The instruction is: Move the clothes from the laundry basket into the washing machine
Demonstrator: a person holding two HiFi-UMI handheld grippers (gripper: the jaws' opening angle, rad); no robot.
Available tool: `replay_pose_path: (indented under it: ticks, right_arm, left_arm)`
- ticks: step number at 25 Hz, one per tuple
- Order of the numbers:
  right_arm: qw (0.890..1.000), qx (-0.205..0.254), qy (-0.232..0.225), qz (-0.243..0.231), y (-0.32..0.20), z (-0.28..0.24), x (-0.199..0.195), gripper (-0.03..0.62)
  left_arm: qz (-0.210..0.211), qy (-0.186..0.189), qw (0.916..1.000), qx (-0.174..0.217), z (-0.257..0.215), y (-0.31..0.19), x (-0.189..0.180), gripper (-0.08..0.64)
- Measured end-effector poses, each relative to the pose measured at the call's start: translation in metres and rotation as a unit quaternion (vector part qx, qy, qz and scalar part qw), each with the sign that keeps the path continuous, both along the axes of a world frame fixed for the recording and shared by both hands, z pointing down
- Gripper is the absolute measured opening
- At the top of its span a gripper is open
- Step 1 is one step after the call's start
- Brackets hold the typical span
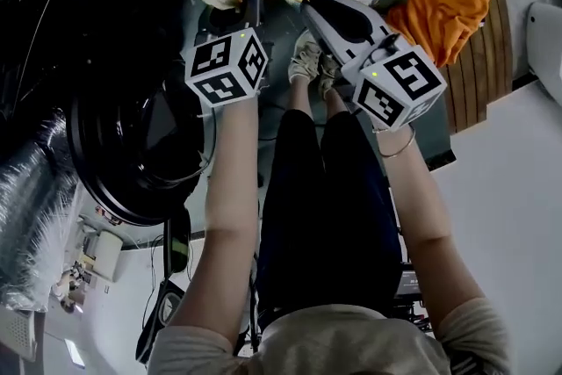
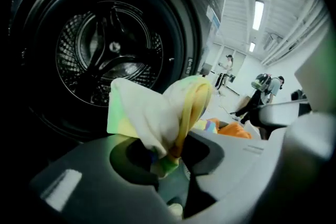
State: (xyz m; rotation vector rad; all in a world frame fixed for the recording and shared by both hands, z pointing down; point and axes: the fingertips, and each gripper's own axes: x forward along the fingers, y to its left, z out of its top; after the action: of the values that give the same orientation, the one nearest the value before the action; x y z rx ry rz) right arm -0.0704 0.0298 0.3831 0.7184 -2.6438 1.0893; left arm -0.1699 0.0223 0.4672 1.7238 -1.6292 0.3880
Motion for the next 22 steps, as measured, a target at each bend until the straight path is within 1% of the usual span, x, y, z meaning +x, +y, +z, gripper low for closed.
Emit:
replay_pose_path:
  ticks: [2, 3, 7, 9, 12, 14, 16, 18, 20, 22]
  right_arm:
    - [1.0, -0.013, -0.007, 0.024, 0.0, 0.011, 0.007, 0.023]
    - [0.999, -0.017, -0.009, 0.028, 0.0, 0.016, 0.007, 0.023]
    - [1.0, -0.023, 0.011, 0.009, 0.003, 0.042, -0.004, 0.023]
    - [1.0, -0.027, 0.016, 0.002, 0.001, 0.054, -0.008, 0.023]
    - [0.999, -0.028, 0.022, -0.006, -0.003, 0.066, -0.01, 0.023]
    - [0.999, -0.027, 0.029, -0.01, -0.006, 0.073, -0.01, 0.023]
    - [0.999, -0.029, 0.034, -0.01, -0.009, 0.08, -0.012, 0.023]
    - [0.999, -0.033, 0.034, -0.005, -0.01, 0.084, -0.011, 0.023]
    - [0.999, -0.036, 0.037, 0.003, -0.01, 0.086, -0.006, 0.023]
    - [0.998, -0.04, 0.039, 0.011, -0.009, 0.088, 0.0, 0.023]
  left_arm:
    - [-0.023, -0.015, 0.9996, 0.006, 0.007, -0.003, -0.021, 0.126]
    - [-0.033, -0.02, 0.9992, 0.008, 0.012, -0.005, -0.032, 0.127]
    - [-0.055, -0.046, 0.9972, 0.021, 0.025, -0.024, -0.073, 0.127]
    - [-0.082, -0.055, 0.9946, 0.03, 0.026, -0.037, -0.098, 0.127]
    - [-0.142, -0.063, 0.9871, 0.04, 0.029, -0.055, -0.134, 0.127]
    - [-0.155, -0.072, 0.9841, 0.048, 0.03, -0.069, -0.148, 0.127]
    - [-0.154, -0.095, 0.9814, 0.063, 0.028, -0.084, -0.157, 0.127]
    - [-0.166, -0.12, 0.9745, 0.091, 0.017, -0.094, -0.167, 0.127]
    - [-0.198, -0.131, 0.9647, 0.114, 0.007, -0.099, -0.179, 0.127]
    - [-0.217, -0.137, 0.9586, 0.123, 0.001, -0.106, -0.188, 0.127]
